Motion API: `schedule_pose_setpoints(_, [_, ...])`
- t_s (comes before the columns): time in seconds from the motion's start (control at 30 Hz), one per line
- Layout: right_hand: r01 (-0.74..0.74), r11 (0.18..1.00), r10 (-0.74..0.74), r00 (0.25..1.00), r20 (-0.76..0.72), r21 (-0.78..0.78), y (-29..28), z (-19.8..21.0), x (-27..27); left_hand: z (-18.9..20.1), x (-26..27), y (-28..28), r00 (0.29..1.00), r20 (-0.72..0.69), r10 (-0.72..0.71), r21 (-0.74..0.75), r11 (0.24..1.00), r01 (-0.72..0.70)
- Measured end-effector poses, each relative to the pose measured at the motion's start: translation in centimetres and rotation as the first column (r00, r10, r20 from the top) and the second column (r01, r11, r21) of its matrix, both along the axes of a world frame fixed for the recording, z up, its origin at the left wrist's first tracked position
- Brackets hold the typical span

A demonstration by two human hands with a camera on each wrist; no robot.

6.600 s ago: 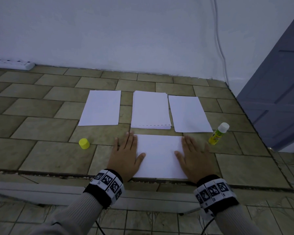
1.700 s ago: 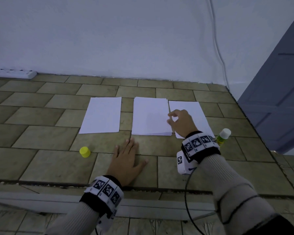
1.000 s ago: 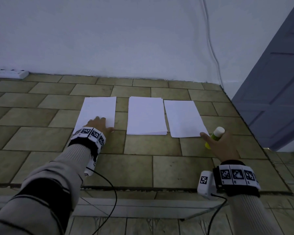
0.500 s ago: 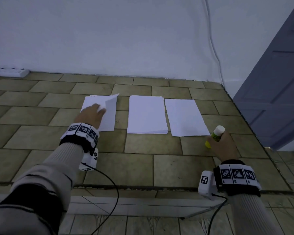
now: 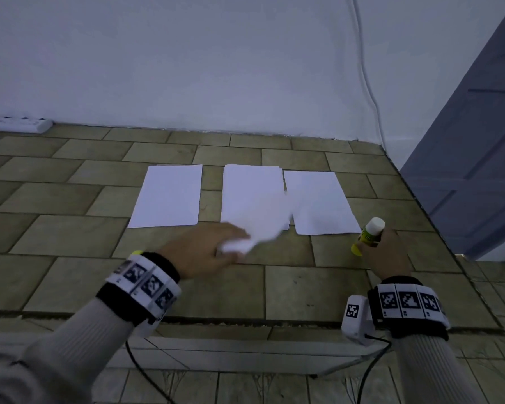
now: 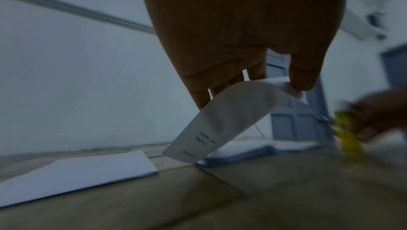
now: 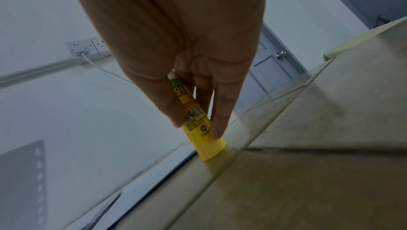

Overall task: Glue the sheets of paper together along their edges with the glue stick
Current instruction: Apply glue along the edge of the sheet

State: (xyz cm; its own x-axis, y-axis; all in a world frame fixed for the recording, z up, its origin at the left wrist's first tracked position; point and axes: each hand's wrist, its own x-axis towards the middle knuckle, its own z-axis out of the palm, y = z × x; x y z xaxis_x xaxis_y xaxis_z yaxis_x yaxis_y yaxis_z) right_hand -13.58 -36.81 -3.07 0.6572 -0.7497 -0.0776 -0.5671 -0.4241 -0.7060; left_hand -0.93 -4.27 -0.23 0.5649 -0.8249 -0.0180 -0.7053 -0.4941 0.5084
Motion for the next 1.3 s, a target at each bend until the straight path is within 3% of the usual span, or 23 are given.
schedule_pose_setpoints(0.1, [-0.011,1.000,0.010,1.000,0.006,0.003,0.0,0.1,-0.2,-2.0,-2.0,-0.2,0.983,0.068,-0.169,0.195,0.969,0.153])
schedule_pose_setpoints(0.33, [-0.023,0.999,0.024,1.000,0.014,-0.027,0.0,0.1,-0.5,-4.6,-2.1,0.9,0.942,0.159,-0.294,0.212,0.943,0.258])
schedule_pose_setpoints(0.5, [-0.075,0.997,0.075,0.996,0.046,-0.013,0.0,0.1,-0.5,-4.4,-2.6,1.1,0.972,0.153,-0.180,0.200,0.969,0.148])
schedule_pose_setpoints(0.63, [-0.188,0.982,0.185,0.977,0.108,0.011,0.7,0.7,-0.5,-3.6,-3.3,0.8,0.976,0.137,0.169,0.289,0.936,-0.202])
schedule_pose_setpoints(0.73, [-0.261,0.965,0.252,0.952,0.174,0.029,2.1,1.3,-0.3,-4.3,-3.6,0.6,0.929,0.243,0.280,0.363,0.862,-0.354])
schedule_pose_setpoints(0.83, [-0.345,0.937,0.328,0.921,0.211,0.050,3.2,1.4,0.0,-5.4,-3.9,0.9,0.915,0.321,0.245,0.383,0.850,-0.362])
schedule_pose_setpoints(0.97, [-0.436,0.894,0.404,0.884,0.237,0.101,4.6,1.5,0.7,-6.6,-4.0,1.5,0.930,0.312,0.195,0.280,0.916,-0.286])
schedule_pose_setpoints(1.17, [-0.462,0.843,0.314,0.839,0.443,0.277,8.2,2.5,2.8,-8.6,-4.4,2.1,0.941,0.262,0.214,0.164,0.951,-0.262])
schedule_pose_setpoints(1.3, [-0.524,0.834,0.413,0.801,0.434,0.173,11.3,2.1,5.3,-9.2,-4.4,2.4,0.948,0.244,0.203,0.173,0.953,-0.248])
